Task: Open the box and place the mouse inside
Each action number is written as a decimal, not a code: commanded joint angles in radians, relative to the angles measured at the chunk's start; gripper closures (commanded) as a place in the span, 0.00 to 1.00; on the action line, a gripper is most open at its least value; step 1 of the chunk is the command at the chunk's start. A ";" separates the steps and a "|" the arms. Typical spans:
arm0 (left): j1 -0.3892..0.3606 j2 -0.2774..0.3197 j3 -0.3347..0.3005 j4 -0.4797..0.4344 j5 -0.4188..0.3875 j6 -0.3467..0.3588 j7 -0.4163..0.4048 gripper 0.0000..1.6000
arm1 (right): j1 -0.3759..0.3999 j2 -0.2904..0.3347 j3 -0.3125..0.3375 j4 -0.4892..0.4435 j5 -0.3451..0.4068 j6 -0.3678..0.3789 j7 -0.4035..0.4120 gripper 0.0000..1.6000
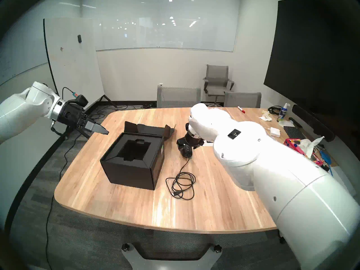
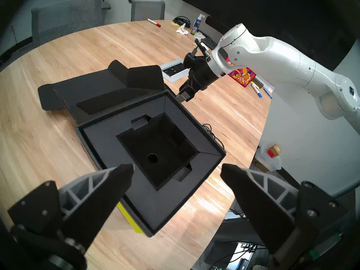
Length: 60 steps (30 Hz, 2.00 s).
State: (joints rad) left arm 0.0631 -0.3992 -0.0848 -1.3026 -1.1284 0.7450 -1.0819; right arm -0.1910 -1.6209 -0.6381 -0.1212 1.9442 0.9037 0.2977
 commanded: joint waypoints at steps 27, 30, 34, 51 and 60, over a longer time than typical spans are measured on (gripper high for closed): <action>-0.020 0.000 -0.013 -0.001 -0.006 -0.002 -0.020 0.00 | 0.001 0.014 0.042 0.007 0.011 -0.044 -0.024 0.00; -0.020 -0.001 -0.013 -0.001 -0.006 -0.002 -0.020 0.00 | 0.000 0.014 0.045 0.007 0.012 -0.049 -0.024 0.00; -0.021 -0.001 -0.013 -0.001 -0.006 -0.002 -0.021 0.00 | -0.003 0.016 0.052 0.007 0.014 -0.057 -0.025 0.00; -0.021 -0.001 -0.012 -0.001 -0.006 -0.002 -0.021 0.00 | -0.015 0.025 0.069 0.005 0.013 -0.098 -0.007 0.00; -0.021 0.000 -0.012 -0.001 -0.007 -0.002 -0.020 0.00 | -0.021 0.026 0.075 0.008 0.013 -0.091 -0.011 0.00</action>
State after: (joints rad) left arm 0.0613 -0.3992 -0.0825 -1.3026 -1.1289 0.7449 -1.0820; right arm -0.2264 -1.5937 -0.5626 -0.1210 1.9585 0.8122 0.2928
